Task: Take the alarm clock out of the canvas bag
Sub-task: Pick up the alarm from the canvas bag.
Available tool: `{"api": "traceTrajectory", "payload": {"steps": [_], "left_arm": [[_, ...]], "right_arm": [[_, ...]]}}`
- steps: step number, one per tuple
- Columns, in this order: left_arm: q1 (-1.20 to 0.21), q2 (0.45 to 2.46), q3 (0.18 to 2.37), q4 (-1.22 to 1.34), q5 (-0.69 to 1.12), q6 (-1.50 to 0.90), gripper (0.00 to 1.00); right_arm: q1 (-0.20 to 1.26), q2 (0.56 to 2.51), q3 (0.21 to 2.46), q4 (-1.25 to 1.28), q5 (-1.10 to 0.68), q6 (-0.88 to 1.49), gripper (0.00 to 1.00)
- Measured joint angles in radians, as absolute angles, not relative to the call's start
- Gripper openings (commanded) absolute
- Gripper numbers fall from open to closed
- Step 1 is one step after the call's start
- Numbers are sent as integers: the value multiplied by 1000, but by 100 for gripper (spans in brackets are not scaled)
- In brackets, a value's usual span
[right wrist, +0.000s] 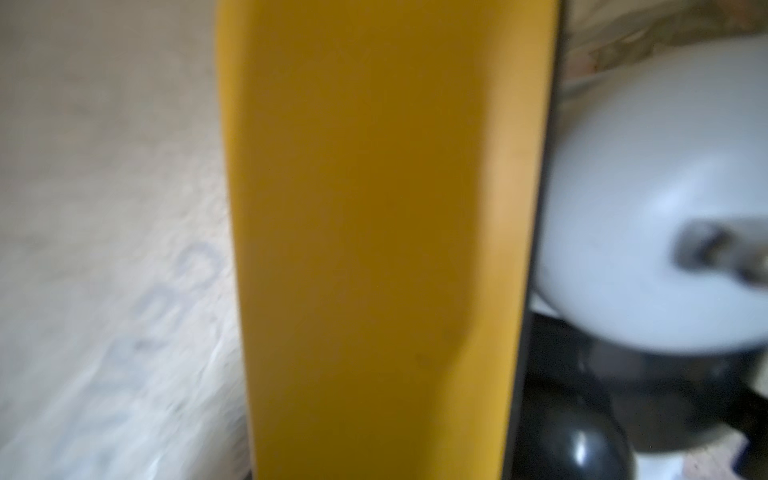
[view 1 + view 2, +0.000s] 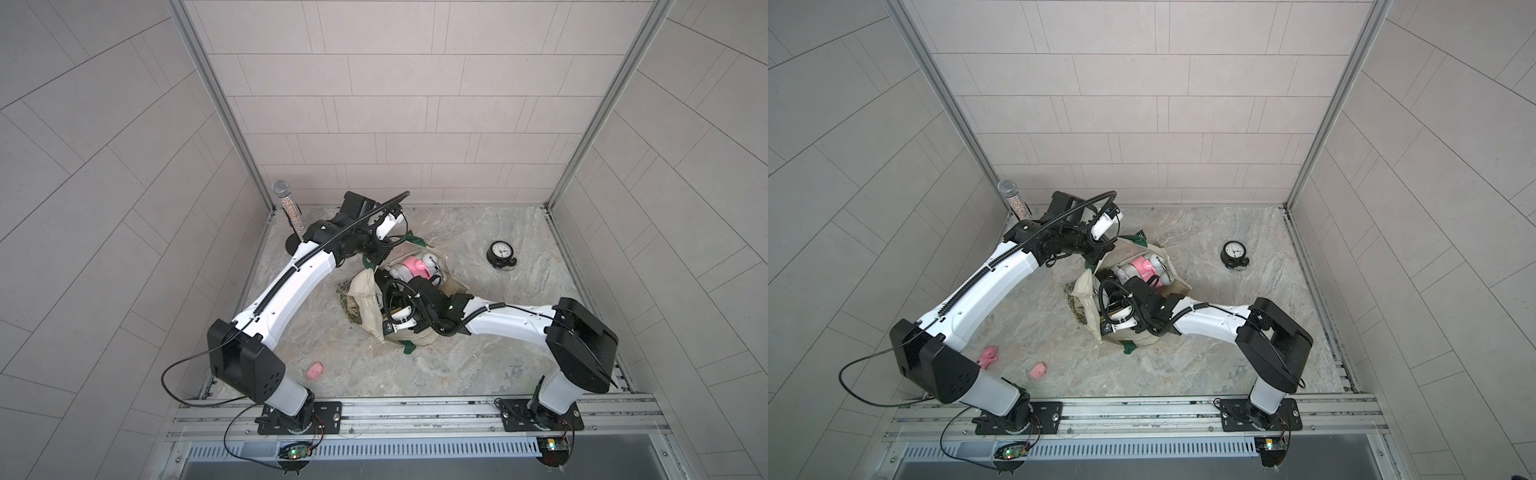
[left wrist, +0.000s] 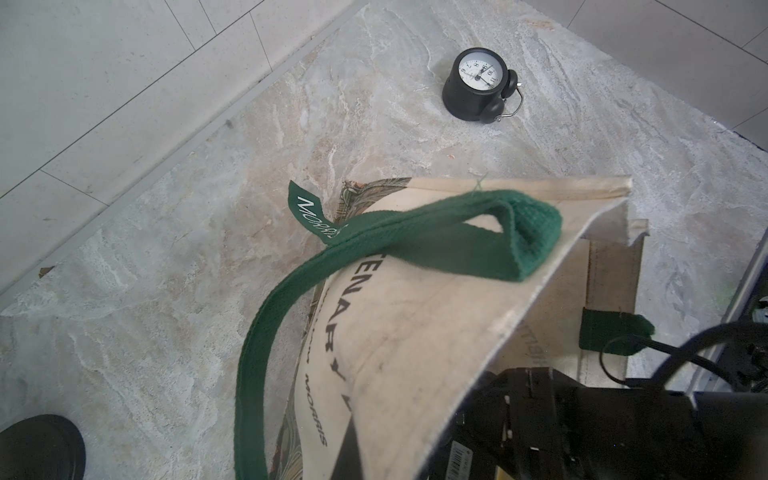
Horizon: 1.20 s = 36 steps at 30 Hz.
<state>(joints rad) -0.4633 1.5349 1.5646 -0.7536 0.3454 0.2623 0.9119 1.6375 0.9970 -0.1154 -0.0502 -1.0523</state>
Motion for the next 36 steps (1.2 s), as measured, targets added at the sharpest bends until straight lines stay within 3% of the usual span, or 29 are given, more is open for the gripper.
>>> {"api": "traceTrajectory", "payload": {"steps": [24, 36], "left_arm": [[-464, 1534, 1565, -722, 335, 266, 0], [-464, 1535, 1565, -722, 325, 251, 0]], "right_arm": [[915, 1346, 1013, -339, -37, -902, 11], [908, 1200, 1138, -416, -57, -695, 10]]}}
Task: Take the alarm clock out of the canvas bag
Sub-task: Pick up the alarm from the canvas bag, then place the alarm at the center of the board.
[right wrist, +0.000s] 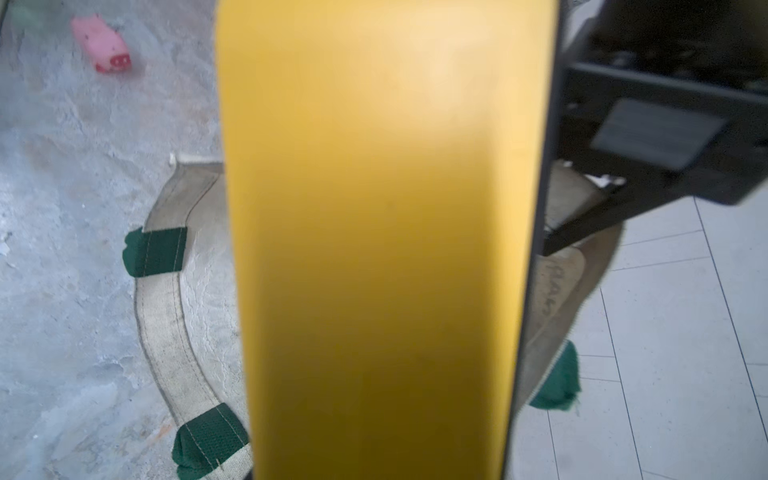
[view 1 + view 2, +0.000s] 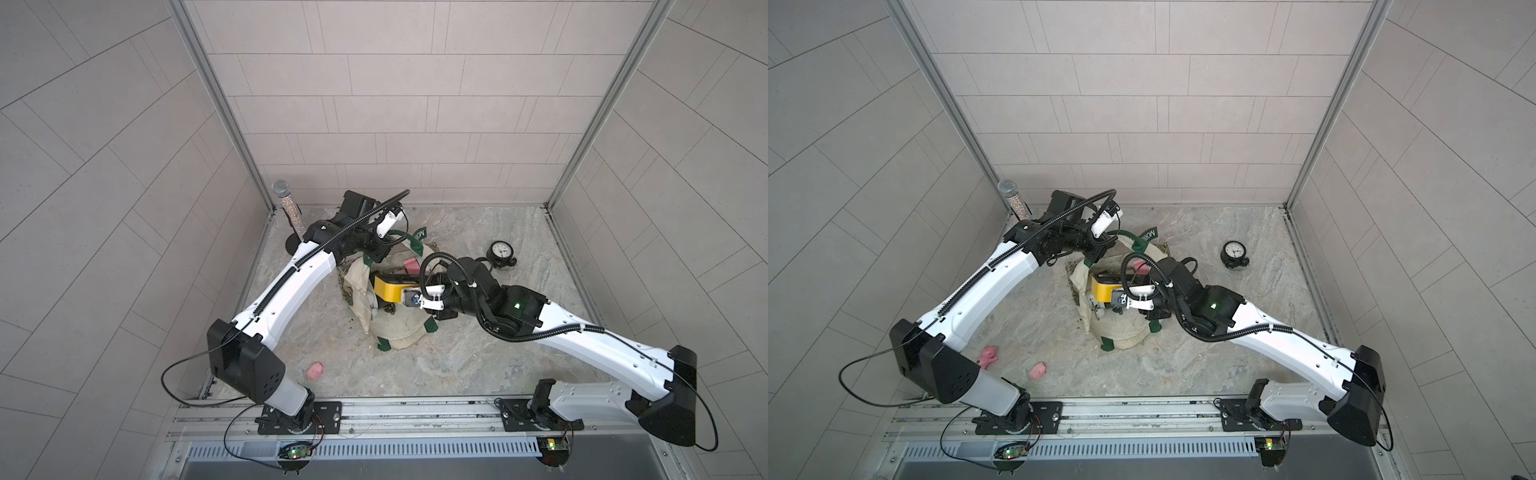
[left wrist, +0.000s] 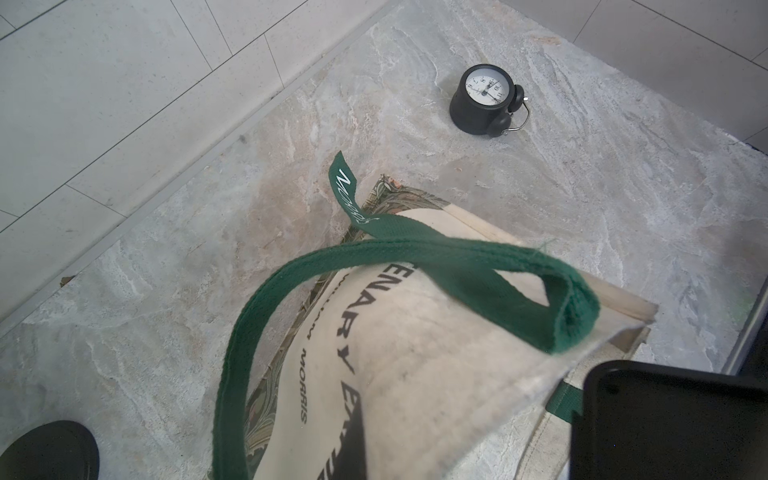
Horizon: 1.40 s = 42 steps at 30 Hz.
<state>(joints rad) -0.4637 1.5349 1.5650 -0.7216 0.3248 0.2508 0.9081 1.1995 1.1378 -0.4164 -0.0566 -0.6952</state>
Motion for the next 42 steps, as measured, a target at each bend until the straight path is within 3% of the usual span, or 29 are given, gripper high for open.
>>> {"api": "traceTrajectory", "payload": {"steps": [6, 14, 26, 42], "left_arm": [[-467, 1535, 1573, -725, 274, 169, 0], [-473, 1537, 1607, -776, 202, 33, 0], [-472, 1541, 1652, -873, 108, -66, 0], [-472, 1543, 1668, -921, 112, -237, 0]], "right_arm": [[822, 1152, 1202, -466, -164, -519, 8], [526, 1071, 1234, -476, -381, -234, 4], [223, 1022, 1211, -469, -554, 118, 1], [-48, 1076, 836, -209, -635, 640, 0]]}}
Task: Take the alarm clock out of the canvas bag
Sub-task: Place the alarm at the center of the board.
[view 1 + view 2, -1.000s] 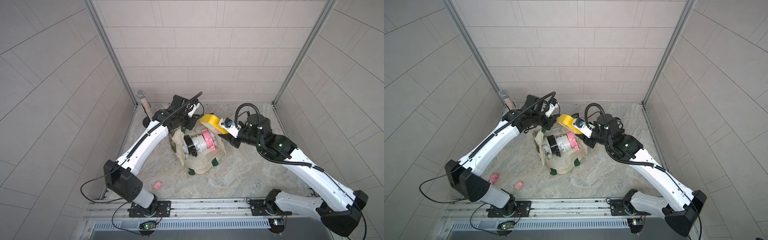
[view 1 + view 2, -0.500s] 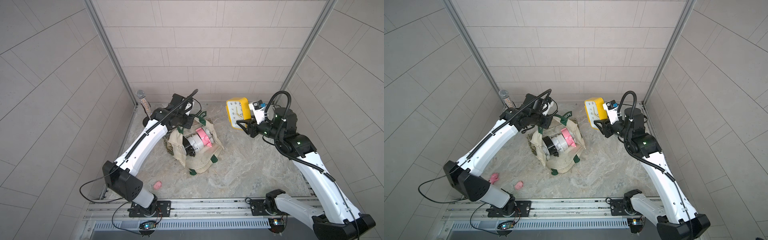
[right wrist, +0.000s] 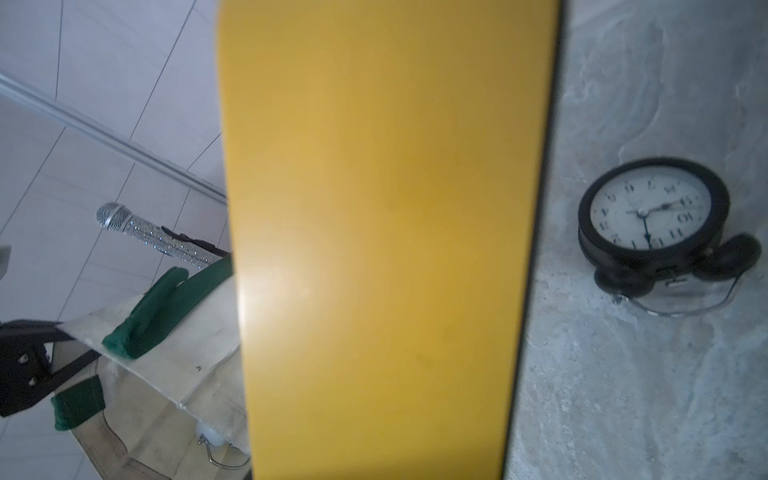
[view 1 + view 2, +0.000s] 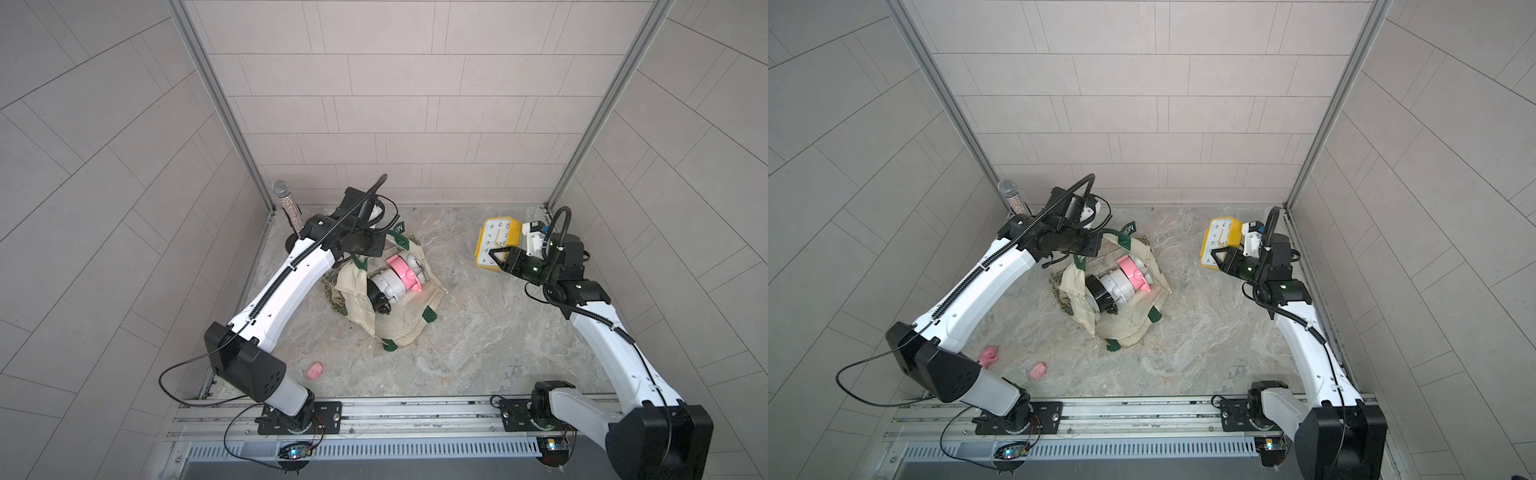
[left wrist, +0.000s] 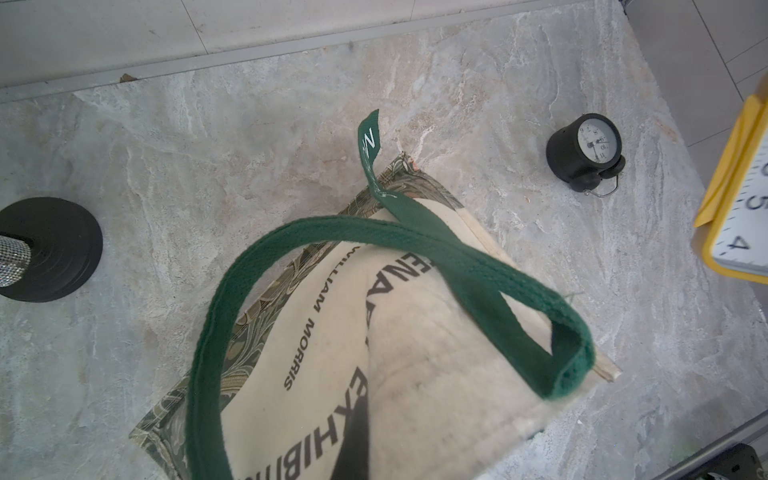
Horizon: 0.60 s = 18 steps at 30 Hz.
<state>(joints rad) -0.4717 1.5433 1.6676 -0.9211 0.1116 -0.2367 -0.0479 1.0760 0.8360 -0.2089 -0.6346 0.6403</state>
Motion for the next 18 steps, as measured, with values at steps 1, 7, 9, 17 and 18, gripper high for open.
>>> {"api": "traceTrajectory", "payload": {"steps": [1, 7, 9, 17, 18], "left_arm": [[-472, 1544, 1668, -921, 113, -240, 0], [-472, 1548, 1668, -920, 123, -257, 0], [-472, 1549, 1668, -919, 127, -261, 0], [-472, 1559, 1668, -912, 142, -263, 0], [-472, 1560, 1668, -910, 142, -263, 0]], "right_arm": [[-62, 1084, 802, -175, -645, 673, 0], [-114, 1140, 608, 4, -693, 847, 0], [-122, 1162, 562, 47, -705, 883, 7], [-153, 1190, 453, 171, -756, 938, 7], [-160, 1189, 445, 178, -756, 941, 7]]}}
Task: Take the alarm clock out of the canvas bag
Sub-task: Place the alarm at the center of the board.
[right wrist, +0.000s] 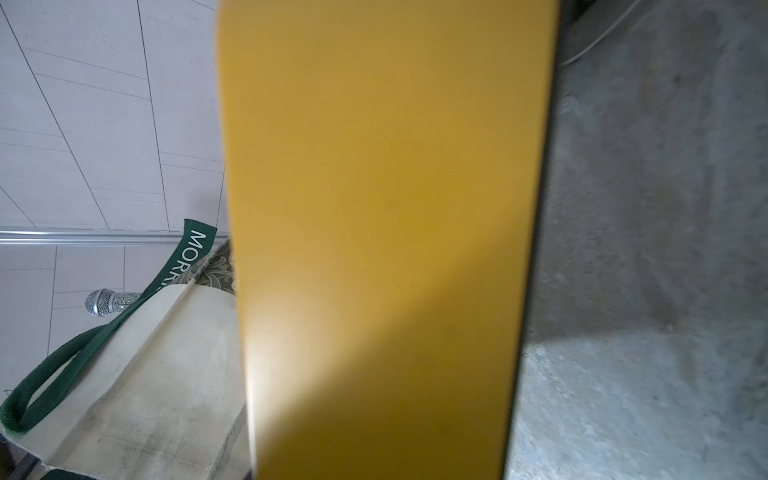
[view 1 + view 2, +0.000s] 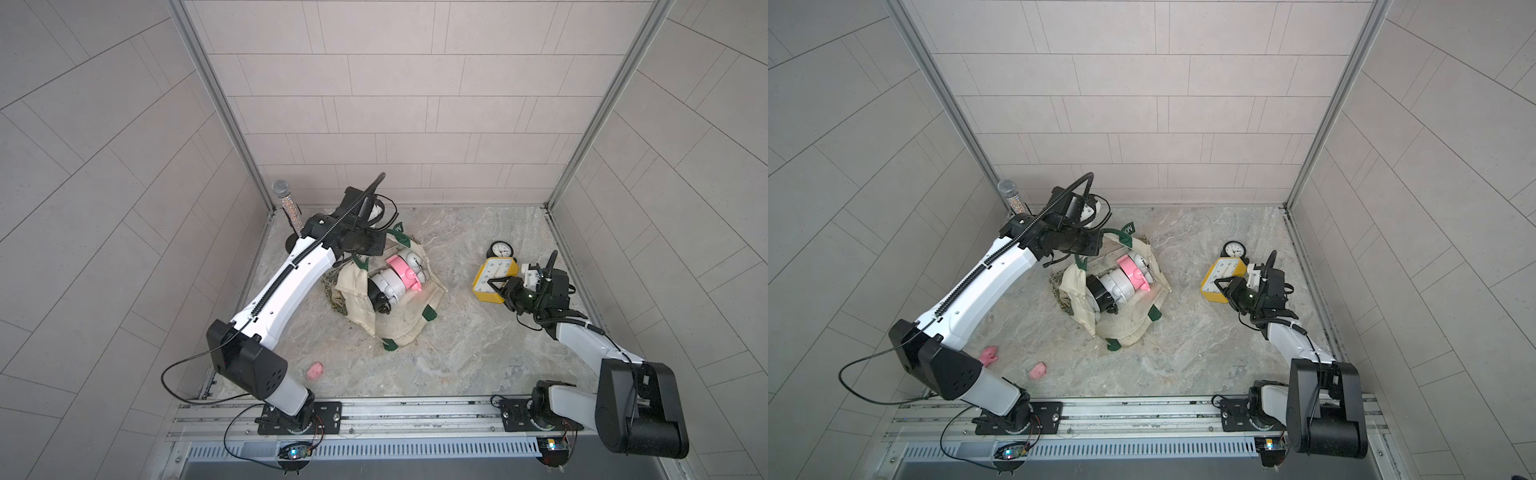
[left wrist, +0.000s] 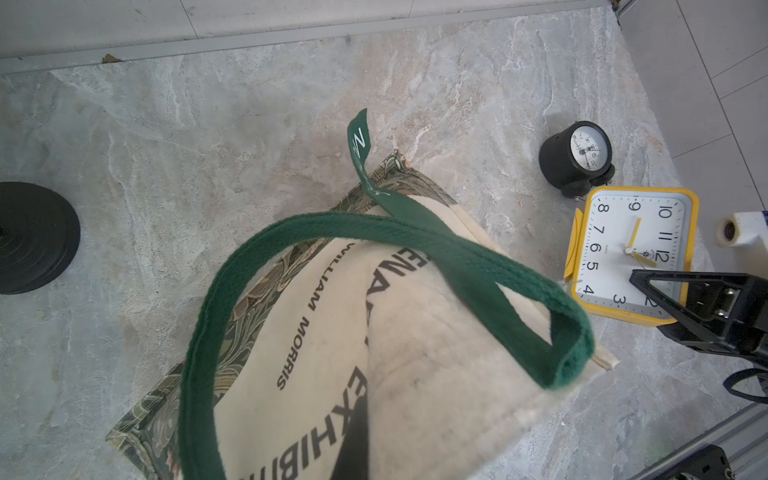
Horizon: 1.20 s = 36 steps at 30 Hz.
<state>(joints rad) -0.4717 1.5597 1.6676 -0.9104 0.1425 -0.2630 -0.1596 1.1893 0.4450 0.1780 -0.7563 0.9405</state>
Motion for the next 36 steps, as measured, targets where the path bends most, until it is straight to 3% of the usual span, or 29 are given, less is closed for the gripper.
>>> {"api": "traceTrajectory", "payload": {"steps": [30, 36], "left_arm": [[-467, 1565, 1667, -896, 141, -281, 0], [-466, 1569, 1667, -896, 150, -281, 0]], "right_arm": [[-178, 1111, 357, 181, -657, 962, 14], [-179, 1128, 355, 173, -652, 957, 22]]}}
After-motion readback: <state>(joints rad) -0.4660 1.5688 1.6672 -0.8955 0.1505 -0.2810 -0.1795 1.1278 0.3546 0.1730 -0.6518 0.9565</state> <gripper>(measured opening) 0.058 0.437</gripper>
